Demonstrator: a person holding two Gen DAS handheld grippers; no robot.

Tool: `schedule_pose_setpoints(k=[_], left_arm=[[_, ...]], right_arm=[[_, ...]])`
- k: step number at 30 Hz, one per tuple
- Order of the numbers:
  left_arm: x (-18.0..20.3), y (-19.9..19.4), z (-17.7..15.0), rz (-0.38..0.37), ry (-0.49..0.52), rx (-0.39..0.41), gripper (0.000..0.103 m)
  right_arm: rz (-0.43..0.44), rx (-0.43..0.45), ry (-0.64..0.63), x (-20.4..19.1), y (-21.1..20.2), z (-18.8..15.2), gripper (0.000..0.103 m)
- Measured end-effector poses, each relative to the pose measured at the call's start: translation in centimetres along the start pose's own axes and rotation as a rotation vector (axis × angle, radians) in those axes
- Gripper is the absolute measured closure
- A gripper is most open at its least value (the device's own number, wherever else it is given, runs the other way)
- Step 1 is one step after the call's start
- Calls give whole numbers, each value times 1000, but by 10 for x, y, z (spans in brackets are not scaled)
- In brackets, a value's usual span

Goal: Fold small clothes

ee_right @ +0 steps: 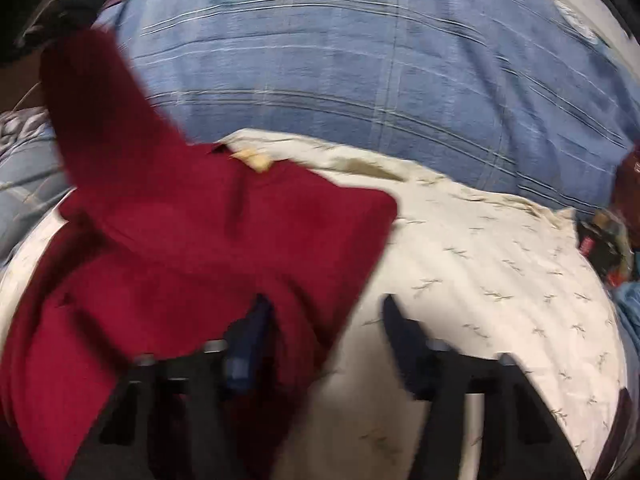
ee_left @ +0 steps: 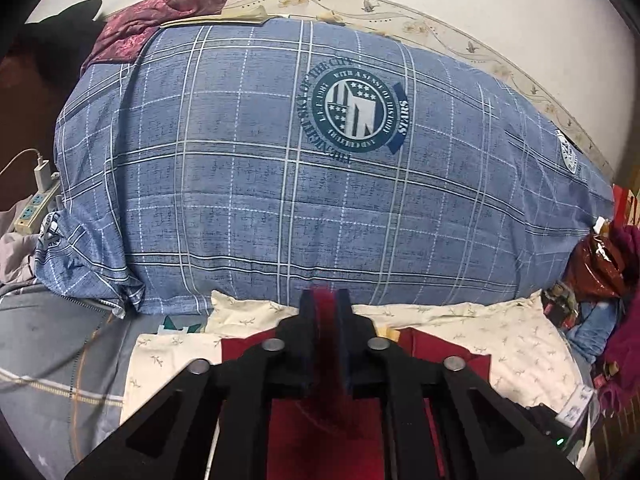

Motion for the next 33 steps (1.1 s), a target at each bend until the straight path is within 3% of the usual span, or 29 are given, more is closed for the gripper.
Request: schedule_pose_setpoints(k=[4,9,11,13,16,19,24,26,29,31,32,33], left_arm=[[-14,20,-2,20,-43,-40,95],[-28,43,-16,35,-69,-108,95],[-31,50,-23,31,-72,-143,90],[-34,59,-31,31,-77,-178,71],[-46,70,-46,40,-113,-209,54],[-61,80,-67,59,-143,-259,47],[-75,111,-104,72,-157,-376,53],[-71,119,-112,62,-135,-393,76],[-66,117,-109,90,-90,-350,89],[-62,107,-98,94,-72,-300,92],[-59,101,-91,92,-70,-274,93],[-57,96,-84,87,-69,-249,93]], right_arm=[[57,2,59,12,-11,-3,67],[220,-19,50,9,-23,-10,37],[194,-9,25,4,-23,-12,36],[137,-29,-24,-4,-15,-15,36],[100,-62,-76,-13,-6,-21,36],[104,-70,-81,-17,-1,-23,36],[107,-65,-69,-18,3,-24,36],[109,-65,-52,-16,6,-23,36],[82,-53,-6,-9,12,-21,40],[50,-39,27,-3,14,-20,65],[56,-29,57,2,14,-18,85],[73,-13,94,7,12,-16,84]])
Point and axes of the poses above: each gripper's, at about its wrist camera, not at the fingertips, and y roughly the way its jaws point, x to its right, z to its top, the point moved 2 cm from there along y, roughly the way its jaws point, and after that the axes turned 7 degrees about z, right-handed, at the moved point
